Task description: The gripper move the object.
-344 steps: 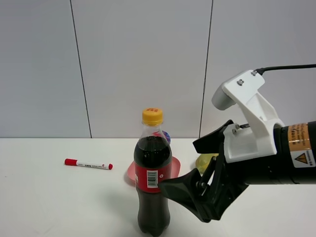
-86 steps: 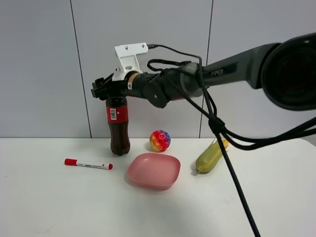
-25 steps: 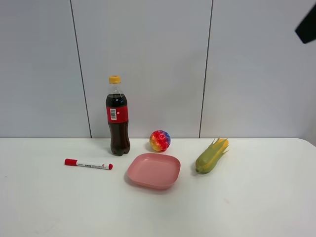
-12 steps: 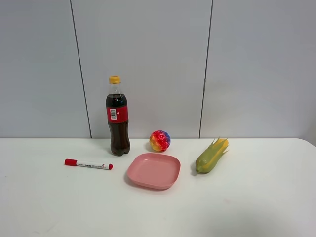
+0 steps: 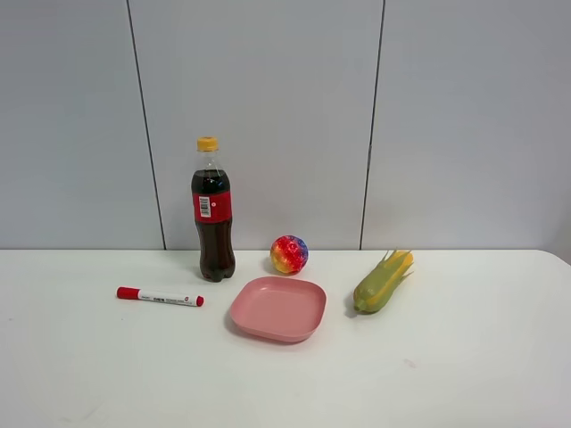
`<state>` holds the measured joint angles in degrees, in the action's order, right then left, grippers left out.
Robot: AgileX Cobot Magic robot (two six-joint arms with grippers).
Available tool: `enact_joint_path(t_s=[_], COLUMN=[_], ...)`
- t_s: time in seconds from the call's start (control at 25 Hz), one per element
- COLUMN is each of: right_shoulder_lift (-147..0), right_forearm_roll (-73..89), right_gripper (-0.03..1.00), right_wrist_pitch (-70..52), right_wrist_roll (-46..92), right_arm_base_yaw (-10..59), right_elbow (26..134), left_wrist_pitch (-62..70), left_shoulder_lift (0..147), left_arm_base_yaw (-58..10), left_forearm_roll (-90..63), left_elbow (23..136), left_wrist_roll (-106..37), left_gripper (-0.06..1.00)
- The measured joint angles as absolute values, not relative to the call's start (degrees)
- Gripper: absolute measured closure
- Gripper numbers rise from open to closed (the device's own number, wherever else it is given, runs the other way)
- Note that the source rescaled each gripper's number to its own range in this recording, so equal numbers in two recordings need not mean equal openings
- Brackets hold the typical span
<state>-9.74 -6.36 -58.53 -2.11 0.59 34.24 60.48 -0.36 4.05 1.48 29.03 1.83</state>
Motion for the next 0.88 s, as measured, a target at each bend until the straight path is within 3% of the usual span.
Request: enact_joint_path(t_s=[0.4,0.88], right_shoulder_lift=[0.0,0.1], right_forearm_roll=[-2.8,-2.8], right_gripper=[0.1,0.12], right_wrist_pitch=[-61.7,-61.6], right_wrist_roll=[-3.1,-3.1], right_arm_base_yaw=[-1.0,-1.0], right_elbow=[28.8,28.5], left_wrist_pitch=[60.5,60.5], left_shoulder_lift=[-0.4,-0.4], left_arm_base_yaw=[4.0,4.0], left_forearm_roll=[1.5,1.5], left_elbow=[29.0,29.0], left_wrist_roll=[1.8,1.8], left_gripper=[-0.06,-0.06])
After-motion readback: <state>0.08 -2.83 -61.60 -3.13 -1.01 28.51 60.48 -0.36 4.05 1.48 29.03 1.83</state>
